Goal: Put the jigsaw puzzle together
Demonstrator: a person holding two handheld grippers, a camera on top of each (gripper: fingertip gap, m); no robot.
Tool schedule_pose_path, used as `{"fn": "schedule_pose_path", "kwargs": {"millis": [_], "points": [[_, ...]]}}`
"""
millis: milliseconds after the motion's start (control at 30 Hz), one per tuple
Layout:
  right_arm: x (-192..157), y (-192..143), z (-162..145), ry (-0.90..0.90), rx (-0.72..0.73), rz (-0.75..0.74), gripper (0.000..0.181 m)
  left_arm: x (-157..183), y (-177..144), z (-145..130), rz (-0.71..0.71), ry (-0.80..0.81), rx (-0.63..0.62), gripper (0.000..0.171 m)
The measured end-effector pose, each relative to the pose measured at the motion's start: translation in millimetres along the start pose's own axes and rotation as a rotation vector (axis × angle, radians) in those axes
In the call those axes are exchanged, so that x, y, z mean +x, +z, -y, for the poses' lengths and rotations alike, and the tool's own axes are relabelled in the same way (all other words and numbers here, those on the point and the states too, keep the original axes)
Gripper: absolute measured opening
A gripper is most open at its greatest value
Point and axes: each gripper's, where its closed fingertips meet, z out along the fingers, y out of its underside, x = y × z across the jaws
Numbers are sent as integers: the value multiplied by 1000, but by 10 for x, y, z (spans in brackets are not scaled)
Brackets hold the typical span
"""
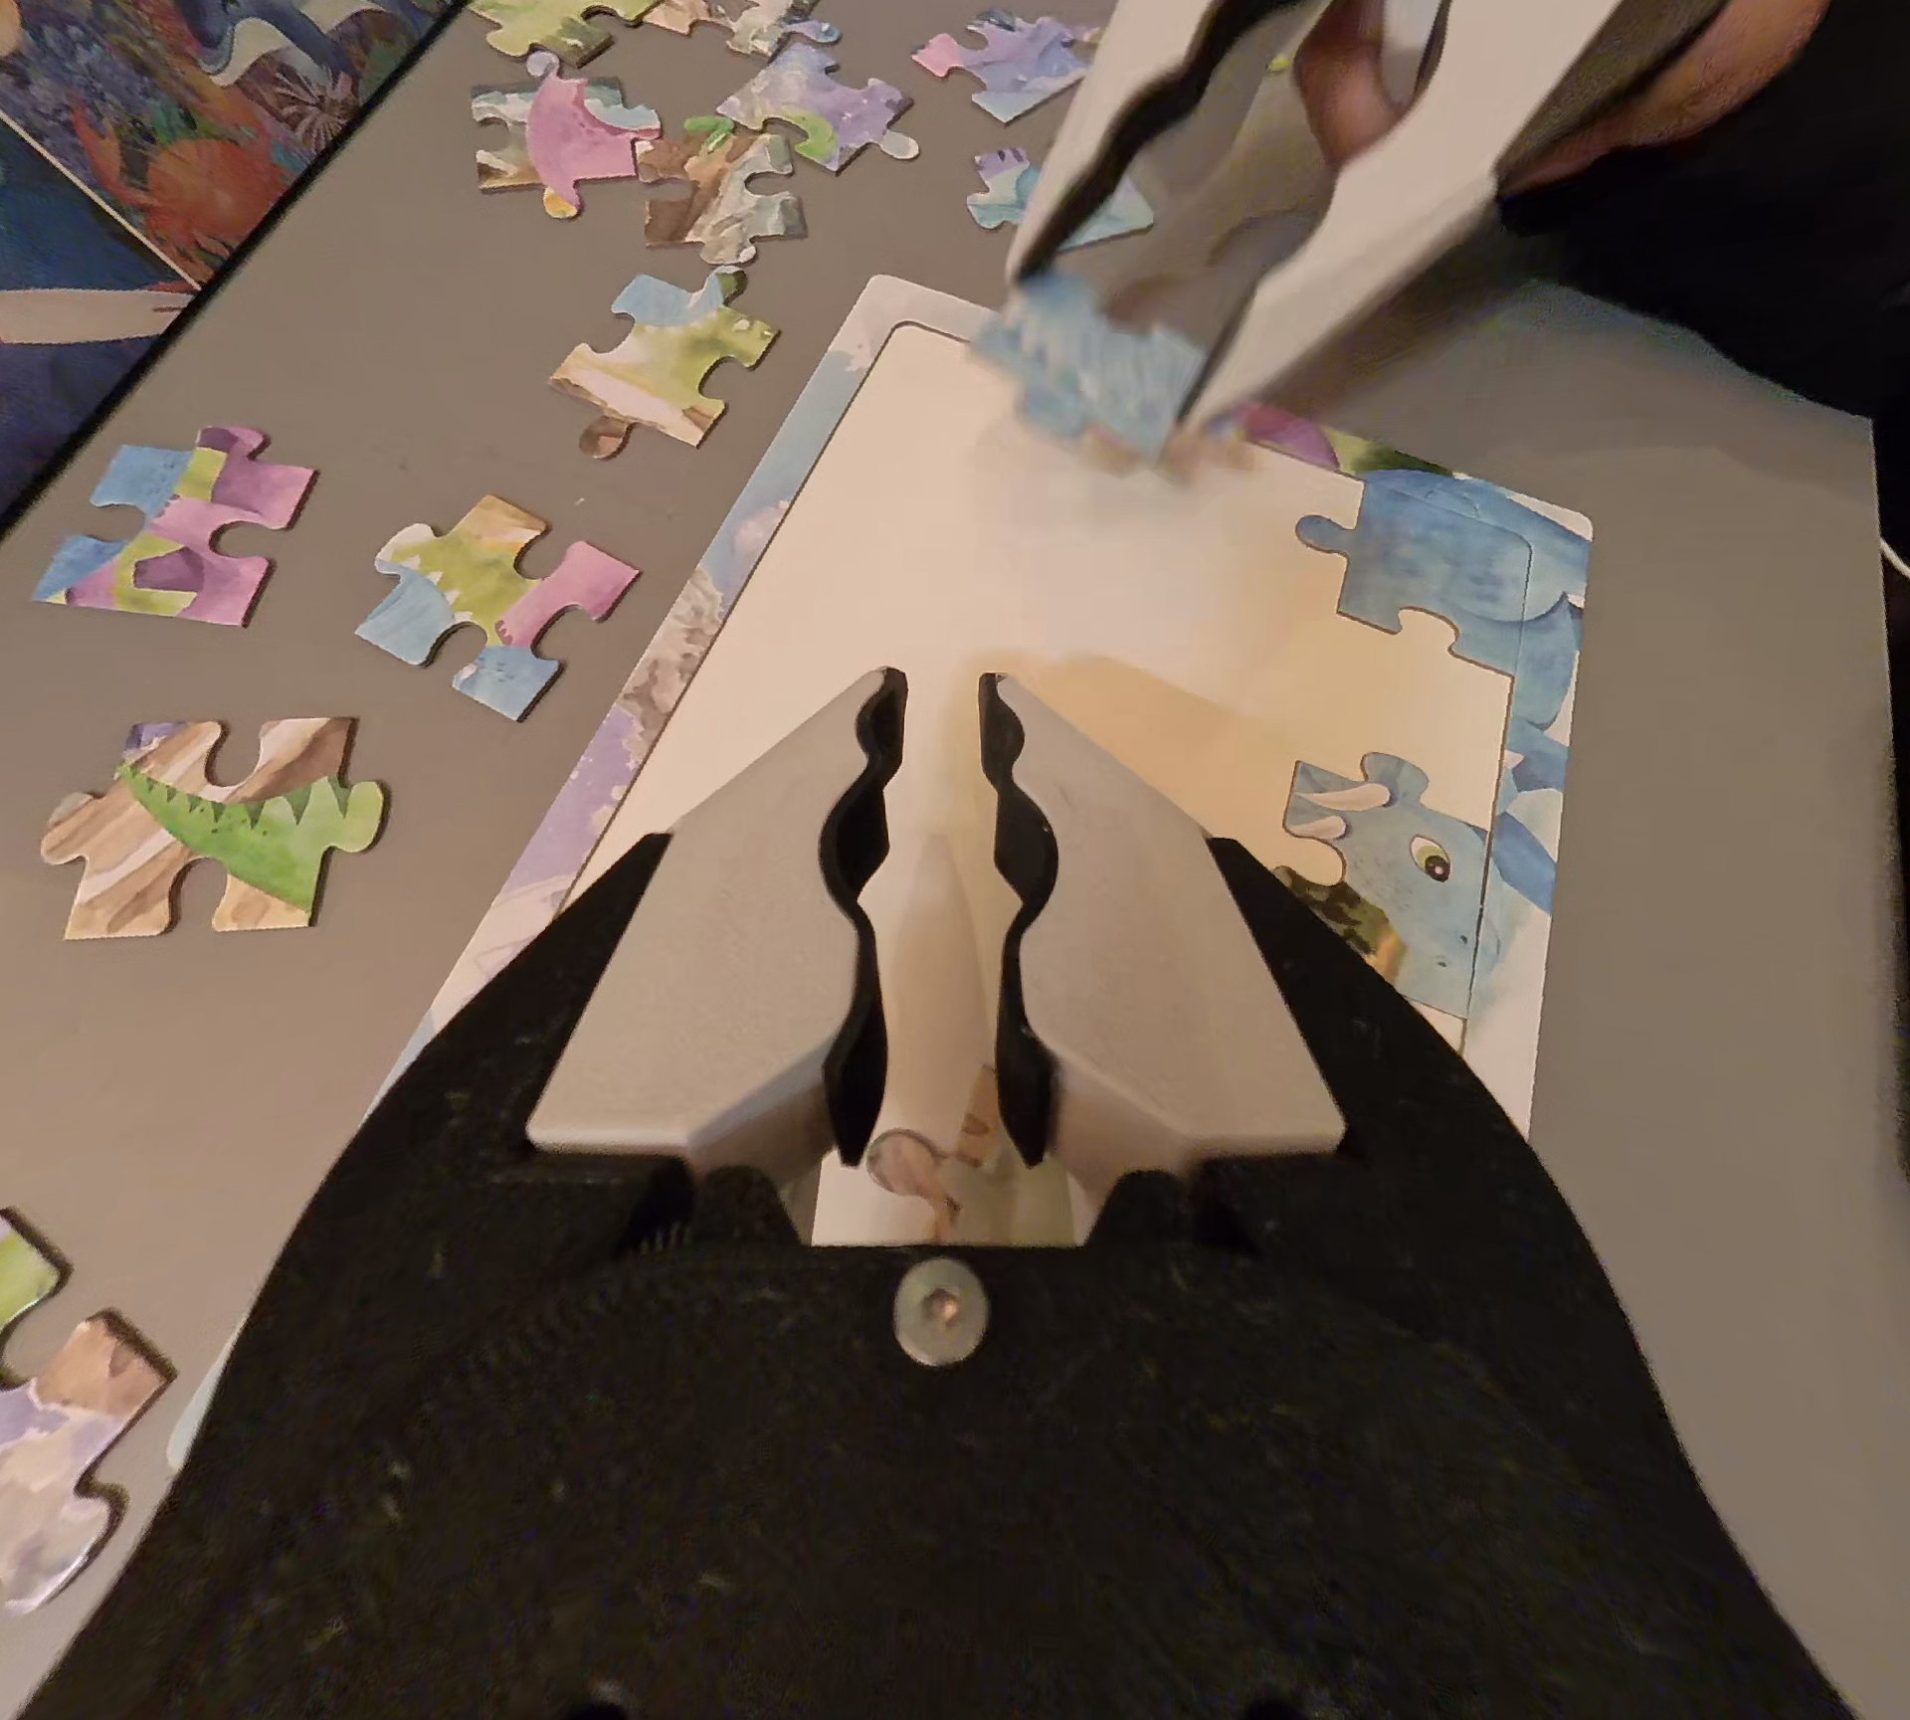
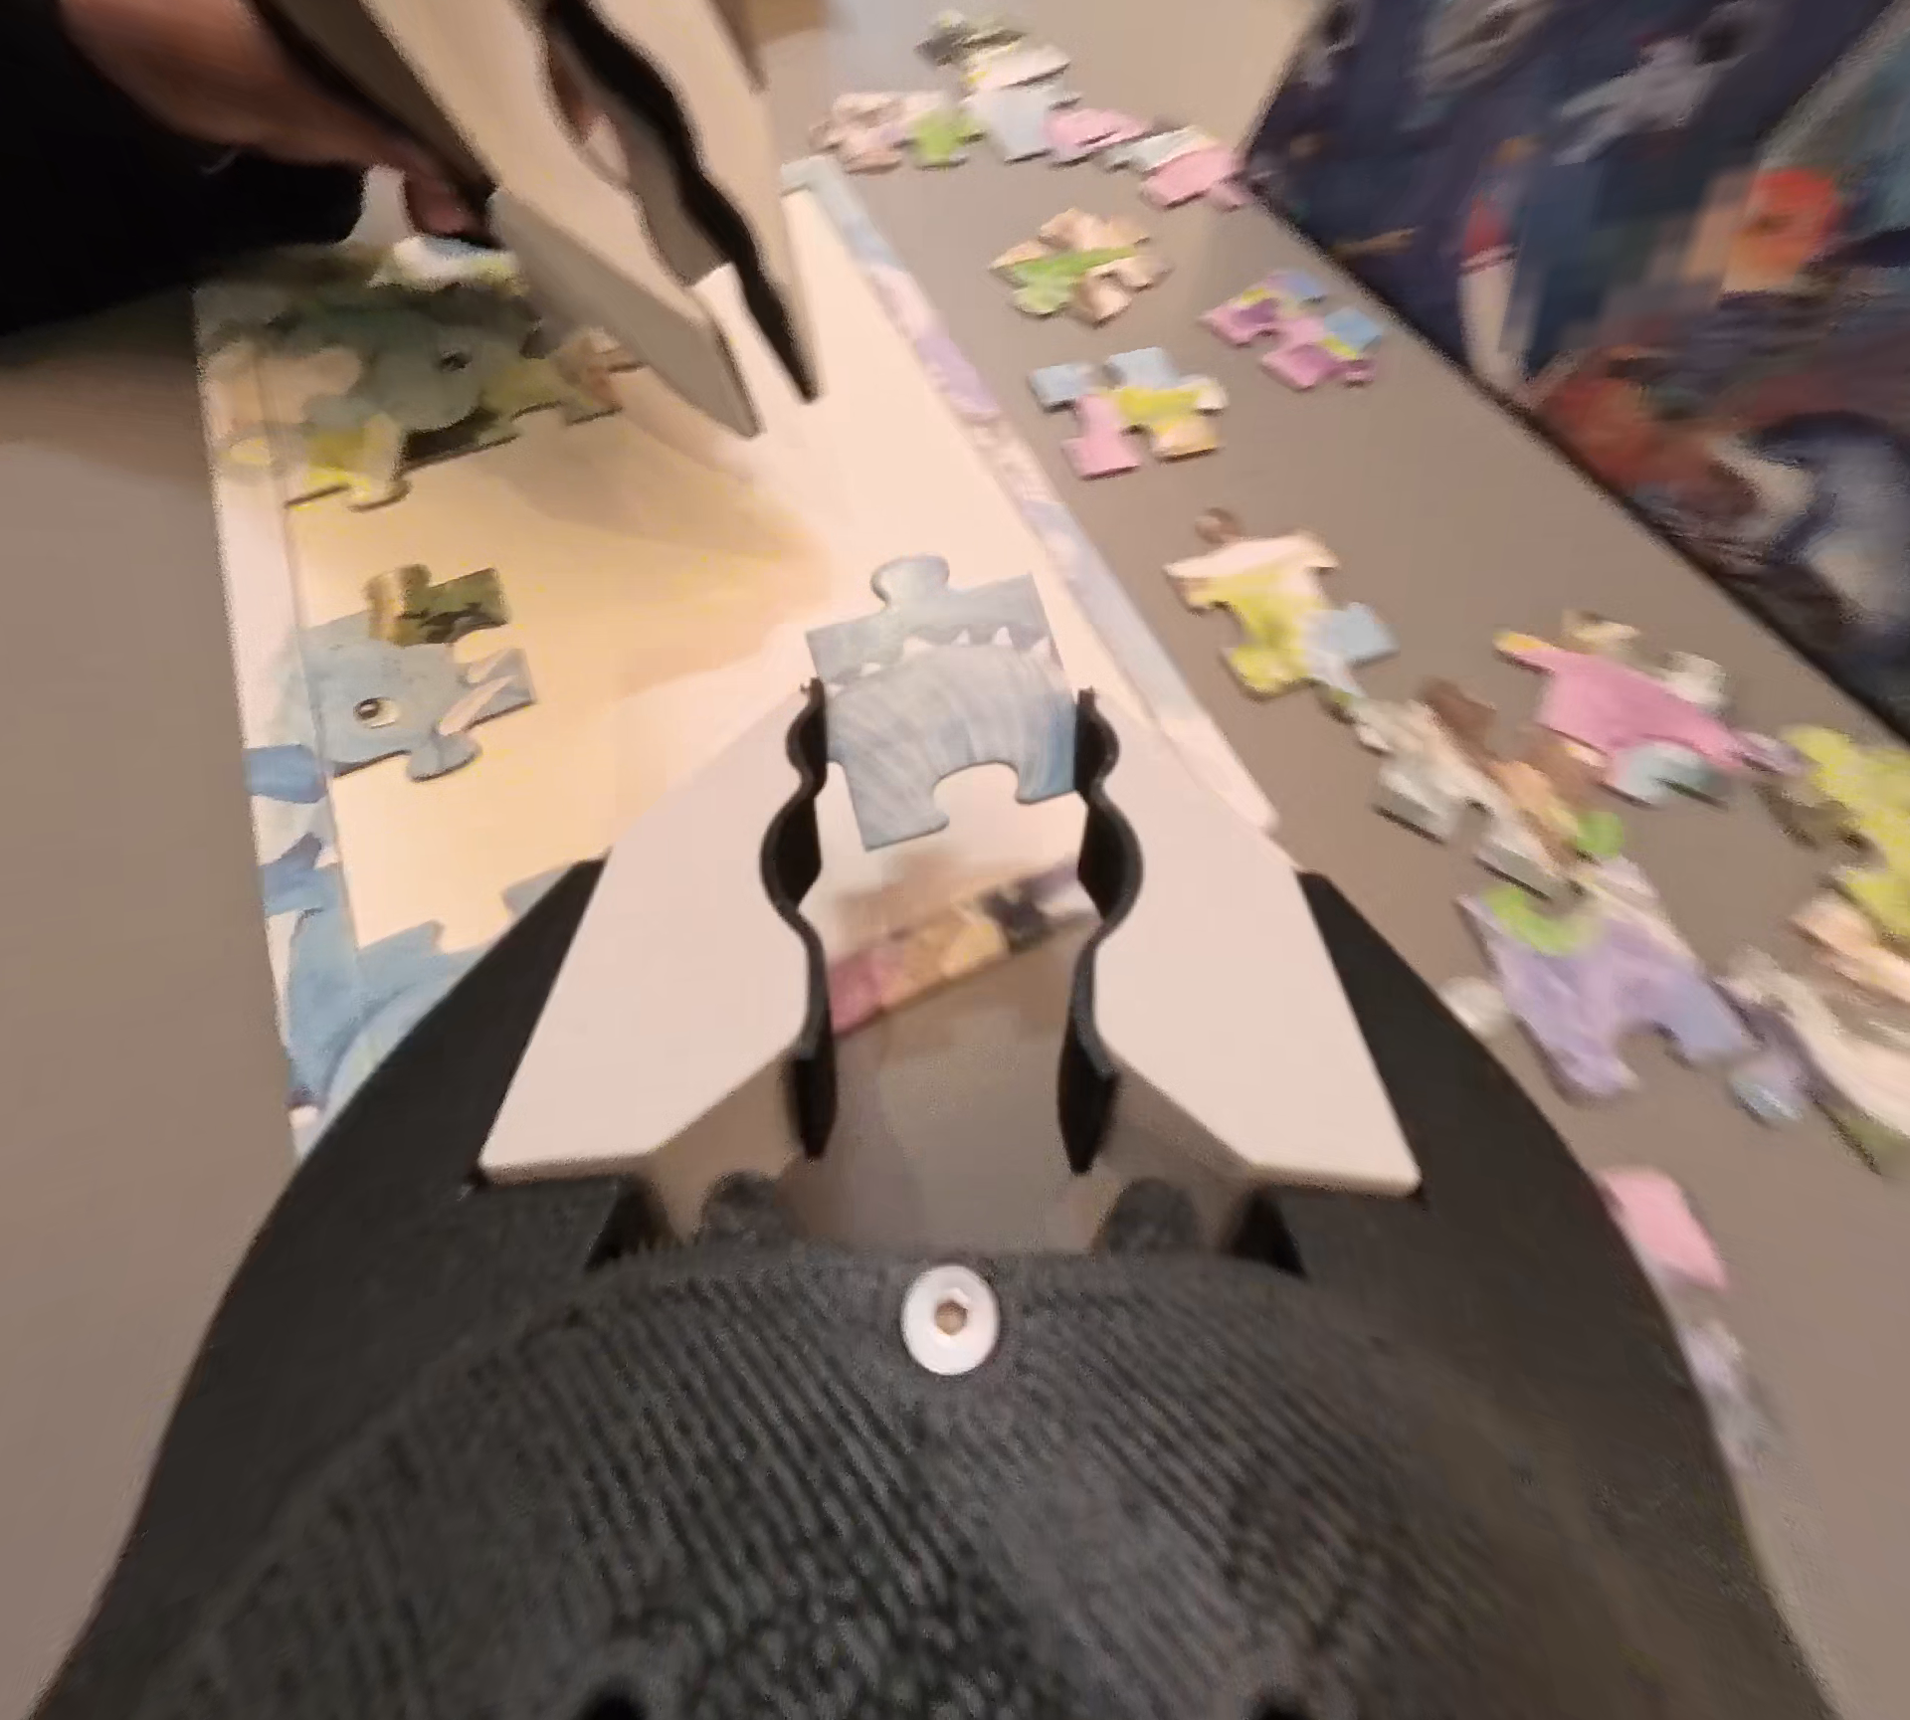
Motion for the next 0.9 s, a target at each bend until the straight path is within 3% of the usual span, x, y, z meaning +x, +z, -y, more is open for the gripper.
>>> {"fn": "schedule_pose_path", "kwargs": {"millis": [100, 200, 367, 433, 600, 767, 900], "points": [[328, -485, 36, 56, 122, -205, 46, -23, -18, 8, 8, -3, 8, 12], [323, -948, -177, 94, 148, -325, 46, -52, -50, 32, 17, -10, 28, 11], [-101, -1054, -975, 151, -129, -247, 47, -81, -84, 76, 19, -32, 59, 9], [-131, -1048, -1096, 118, -204, -263, 46, -94, -96, 90, 25, -34, 68, 8], [-103, -980, -819, 113, -100, -224, 60, -90, -136, 150, 21, -24, 117, 8], [-361, -720, -234, 54, 73, -73, 62, 398, -153, 181, -178, 95, 124, 33], [-544, -317, -12, 0, 163, -9, 42, 820, -104, 57, -299, 171, 81, 51]]}}
